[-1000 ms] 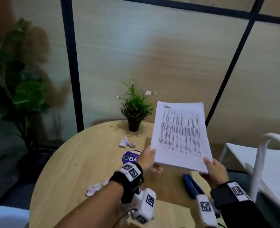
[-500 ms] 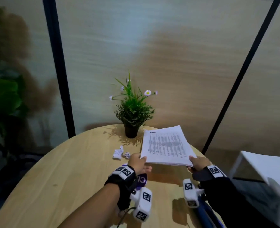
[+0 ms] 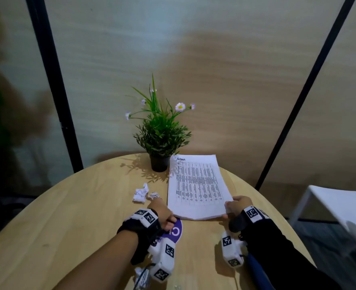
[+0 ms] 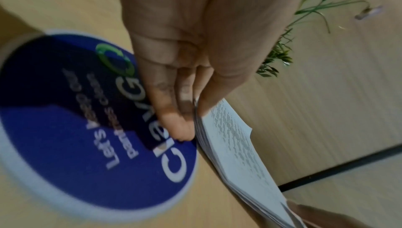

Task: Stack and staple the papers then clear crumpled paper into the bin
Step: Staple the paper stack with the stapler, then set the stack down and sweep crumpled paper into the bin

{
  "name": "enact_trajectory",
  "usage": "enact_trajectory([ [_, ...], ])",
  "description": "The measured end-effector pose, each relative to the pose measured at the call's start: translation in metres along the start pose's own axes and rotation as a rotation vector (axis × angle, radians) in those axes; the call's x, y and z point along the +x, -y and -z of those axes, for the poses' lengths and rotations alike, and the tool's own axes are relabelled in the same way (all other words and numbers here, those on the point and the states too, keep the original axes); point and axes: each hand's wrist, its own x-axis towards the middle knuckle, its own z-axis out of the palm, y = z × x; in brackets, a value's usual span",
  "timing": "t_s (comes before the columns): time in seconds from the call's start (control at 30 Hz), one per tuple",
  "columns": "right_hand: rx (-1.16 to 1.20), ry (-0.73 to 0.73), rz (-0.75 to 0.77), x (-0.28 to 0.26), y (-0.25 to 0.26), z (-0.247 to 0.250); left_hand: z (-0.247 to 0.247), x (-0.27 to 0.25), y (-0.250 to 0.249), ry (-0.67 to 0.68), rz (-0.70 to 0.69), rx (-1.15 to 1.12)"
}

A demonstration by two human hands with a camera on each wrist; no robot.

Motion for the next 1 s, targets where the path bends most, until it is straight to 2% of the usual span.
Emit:
enact_trajectory([
  [0.03, -0.053, 0.000, 0.005, -0.002, 0.000, 0.002, 0.003, 0.000, 0.000, 0.014, -0.003, 0.078],
  [0.1, -0.228, -0.031, 0.020, -0.005, 0.000, 0.007, 0.014, 0.002, -0.008, -0.048, -0.105, 0.413],
  [0.2, -0.423, -0.073, 0.056, -0.008, 0.000, 0.014, 0.033, 0.000, -0.021, -0.285, -0.292, 0.884],
  [0.27, -0.529, -0.085, 0.105, -0.016, 0.001, 0.011, 0.043, -0.004, -0.025, -0.433, -0.411, 1.096],
  [0.3, -0.579, -0.087, 0.142, -0.022, 0.002, 0.008, 0.046, -0.003, -0.024, -0.451, -0.451, 1.143],
  [0.4, -0.719, -0.030, 0.291, -0.042, 0.001, -0.007, 0.056, 0.009, -0.016, -0.299, -0.410, 1.158],
  [0.5, -0.808, 0.125, 0.457, -0.072, -0.004, -0.022, 0.062, 0.023, -0.010, -0.134, -0.319, 1.128],
  [0.63, -0.901, 0.345, 0.648, -0.130, -0.010, -0.035, 0.060, 0.029, -0.002, -0.046, -0.327, 1.097],
  [0.77, -0.964, 0.522, 0.702, -0.172, -0.017, -0.040, 0.058, 0.022, 0.004, -0.088, -0.401, 1.083],
  [0.83, -0.974, 0.579, 0.717, -0.186, -0.019, -0.039, 0.060, 0.013, 0.004, -0.057, -0.400, 1.077],
  [1.0, -0.987, 0.606, 0.724, -0.211, -0.033, -0.034, 0.077, -0.022, -0.004, 0.025, -0.373, 1.051],
])
